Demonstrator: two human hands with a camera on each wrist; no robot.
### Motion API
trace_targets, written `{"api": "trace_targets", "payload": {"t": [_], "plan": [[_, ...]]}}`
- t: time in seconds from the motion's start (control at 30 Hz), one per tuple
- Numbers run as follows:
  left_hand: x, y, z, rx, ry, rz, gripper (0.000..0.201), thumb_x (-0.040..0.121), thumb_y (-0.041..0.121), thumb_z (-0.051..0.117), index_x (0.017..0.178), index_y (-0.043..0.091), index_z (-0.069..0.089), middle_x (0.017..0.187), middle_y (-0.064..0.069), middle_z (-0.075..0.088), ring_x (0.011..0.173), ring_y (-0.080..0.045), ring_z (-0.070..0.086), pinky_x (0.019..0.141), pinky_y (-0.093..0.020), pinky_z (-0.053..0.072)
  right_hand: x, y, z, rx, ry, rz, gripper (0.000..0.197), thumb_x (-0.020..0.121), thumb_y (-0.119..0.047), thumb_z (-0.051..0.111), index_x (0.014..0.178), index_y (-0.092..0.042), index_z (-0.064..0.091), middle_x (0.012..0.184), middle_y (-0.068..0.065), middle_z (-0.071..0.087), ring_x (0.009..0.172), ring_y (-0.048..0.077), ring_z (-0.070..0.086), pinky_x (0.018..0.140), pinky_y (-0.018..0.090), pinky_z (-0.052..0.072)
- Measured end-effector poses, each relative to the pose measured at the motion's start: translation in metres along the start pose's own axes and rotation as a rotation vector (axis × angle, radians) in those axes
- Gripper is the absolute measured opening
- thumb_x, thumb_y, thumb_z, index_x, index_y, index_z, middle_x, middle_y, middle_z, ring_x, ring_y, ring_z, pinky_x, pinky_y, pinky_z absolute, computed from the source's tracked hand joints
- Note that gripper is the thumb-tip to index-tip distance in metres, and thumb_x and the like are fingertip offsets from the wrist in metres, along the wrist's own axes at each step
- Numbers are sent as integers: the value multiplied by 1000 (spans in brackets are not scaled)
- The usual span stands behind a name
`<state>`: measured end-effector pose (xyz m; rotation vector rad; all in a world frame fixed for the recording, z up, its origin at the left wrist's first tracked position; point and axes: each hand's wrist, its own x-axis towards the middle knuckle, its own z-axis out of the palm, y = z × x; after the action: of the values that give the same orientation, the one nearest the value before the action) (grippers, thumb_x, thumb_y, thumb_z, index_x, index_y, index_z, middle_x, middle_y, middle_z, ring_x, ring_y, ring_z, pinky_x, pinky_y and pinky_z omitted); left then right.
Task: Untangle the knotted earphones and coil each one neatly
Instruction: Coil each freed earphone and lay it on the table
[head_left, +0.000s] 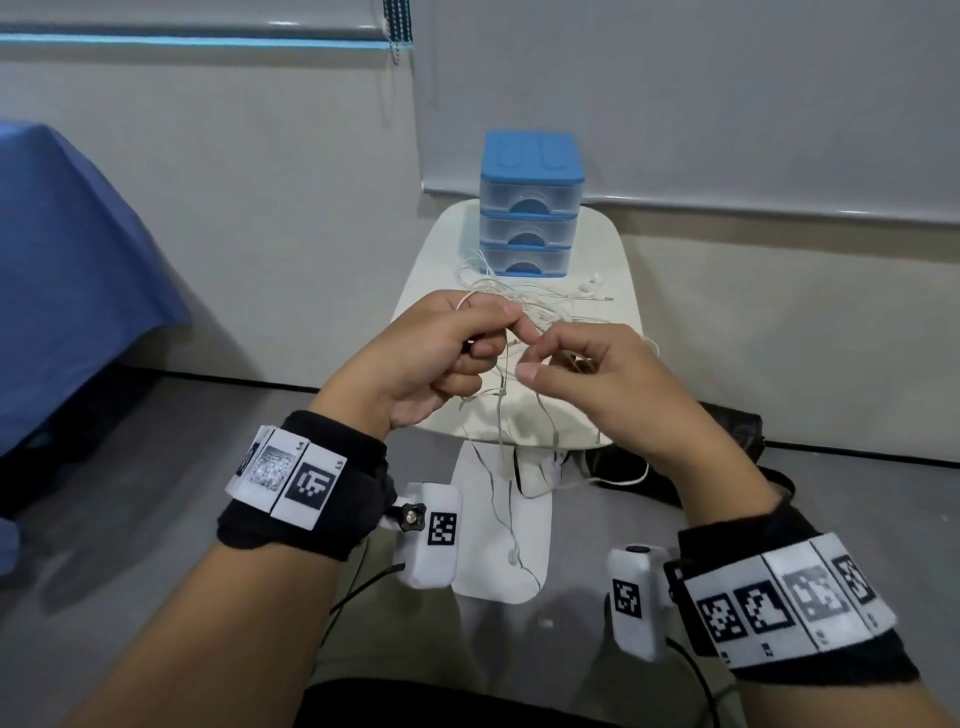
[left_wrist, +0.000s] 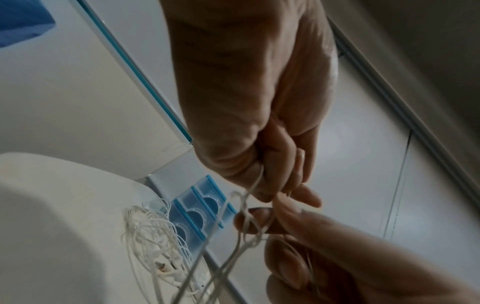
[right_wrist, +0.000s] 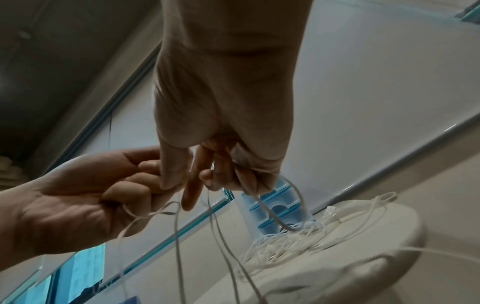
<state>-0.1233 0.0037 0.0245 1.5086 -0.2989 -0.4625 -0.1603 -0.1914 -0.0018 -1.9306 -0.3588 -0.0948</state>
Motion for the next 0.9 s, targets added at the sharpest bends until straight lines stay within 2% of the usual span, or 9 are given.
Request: {"api": "trace_targets", "payload": {"t": [0.1, 0.23, 0.37, 0.43, 0.53, 0.6, 0.77, 0.87, 0.9], "plan": [[1, 1, 4, 14, 3, 16, 28, 105, 20, 53, 86, 8, 71, 60, 4, 31, 48, -7, 16, 38, -16, 14, 6, 1, 12, -89, -7, 19, 10, 91, -30, 76, 88, -21, 79, 68, -3, 59, 64, 8, 45, 69, 27, 39], [-1, -4, 0, 10, 69, 68, 21, 103, 18, 58, 84, 13, 66, 62, 3, 35, 46, -6, 20, 38, -15, 17, 11, -7, 16, -110, -10, 19, 24, 97, -24, 70, 75, -14, 76, 57, -16, 59, 56, 1, 47, 60, 18, 36], [-10, -19, -9, 124, -15, 109, 11, 95, 24, 71, 86, 20, 65, 83, 0, 56, 51, -7, 21, 42, -15, 19, 11, -23, 3, 251, 44, 56, 27, 100, -15, 62, 77, -4, 71, 60, 0, 60, 46, 10, 32, 45, 17, 25], [-12, -28, -8, 231, -38, 111, 12, 95, 22, 73, 88, 12, 70, 86, -7, 56, 49, -6, 23, 44, -15, 21, 12, -33, -4, 428, 116, 49, 24, 102, -17, 59, 84, -6, 72, 66, 8, 62, 45, 12, 26, 44, 19, 20], [-12, -44, -7, 291, 3, 71, 17, 98, 14, 67, 93, -2, 70, 69, 10, 65, 47, -7, 29, 45, -13, 25, 14, -48, -18, 549, 240, -13, 23, 105, -19, 55, 90, -9, 69, 78, 11, 70, 45, 10, 30, 42, 18, 21], [-13, -55, -10, 319, 0, 44, 17, 97, 17, 69, 93, 1, 73, 78, 4, 71, 52, -13, 32, 47, -16, 24, 14, -56, -28, 607, 315, -84, 20, 106, -21, 53, 92, -12, 65, 88, 12, 73, 44, 7, 32, 42, 19, 21], [-15, -68, -19, 301, 31, -25, 17, 97, 18, 70, 94, 3, 75, 78, -4, 68, 49, -2, 42, 45, -16, 24, 11, -65, -55, 622, 472, -257, 20, 109, -25, 45, 93, -18, 56, 115, 14, 74, 45, 10, 24, 43, 21, 23], [-15, -73, -24, 250, 24, -64, 8, 92, 19, 75, 88, 13, 77, 83, -7, 69, 58, -20, 32, 45, -16, 24, 9, -67, -62, 618, 557, -314, 20, 109, -27, 44, 93, -19, 53, 125, 15, 71, 45, 10, 25, 43, 20, 24], [-15, -75, -25, 240, 23, -81, 6, 90, 19, 77, 88, 14, 77, 83, -7, 69, 58, -18, 30, 45, -16, 24, 10, -67, -64, 598, 589, -323, 20, 109, -28, 44, 94, -19, 53, 127, 14, 70, 45, 10, 25, 43, 20, 24]]}}
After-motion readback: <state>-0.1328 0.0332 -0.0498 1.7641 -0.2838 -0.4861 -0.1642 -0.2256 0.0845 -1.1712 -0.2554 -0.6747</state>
